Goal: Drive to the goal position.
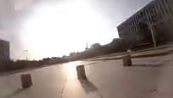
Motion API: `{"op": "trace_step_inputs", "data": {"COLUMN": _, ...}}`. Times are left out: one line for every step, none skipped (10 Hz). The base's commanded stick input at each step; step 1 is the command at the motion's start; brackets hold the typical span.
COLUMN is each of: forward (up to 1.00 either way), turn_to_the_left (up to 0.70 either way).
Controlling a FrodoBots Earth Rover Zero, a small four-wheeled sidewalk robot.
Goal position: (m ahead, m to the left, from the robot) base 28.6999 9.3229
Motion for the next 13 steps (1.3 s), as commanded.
{"op": "trace_step_inputs", "data": {"forward": 0.70, "turn_to_the_left": 0.00}}
{"op": "trace_step_inputs", "data": {"forward": 0.70, "turn_to_the_left": 0.00}}
{"op": "trace_step_inputs", "data": {"forward": 0.70, "turn_to_the_left": 0.00}}
{"op": "trace_step_inputs", "data": {"forward": 0.70, "turn_to_the_left": 0.00}}
{"op": "trace_step_inputs", "data": {"forward": 0.70, "turn_to_the_left": 0.00}}
{"op": "trace_step_inputs", "data": {"forward": 0.70, "turn_to_the_left": 0.00}}
{"op": "trace_step_inputs", "data": {"forward": 0.70, "turn_to_the_left": 0.00}}
{"op": "trace_step_inputs", "data": {"forward": 0.70, "turn_to_the_left": 0.11}}
{"op": "trace_step_inputs", "data": {"forward": 0.70, "turn_to_the_left": 0.35}}
{"op": "trace_step_inputs", "data": {"forward": 0.70, "turn_to_the_left": 0.35}}
{"op": "trace_step_inputs", "data": {"forward": 0.70, "turn_to_the_left": 0.35}}
{"op": "trace_step_inputs", "data": {"forward": 0.70, "turn_to_the_left": 0.35}}
{"op": "trace_step_inputs", "data": {"forward": 0.70, "turn_to_the_left": 0.35}}
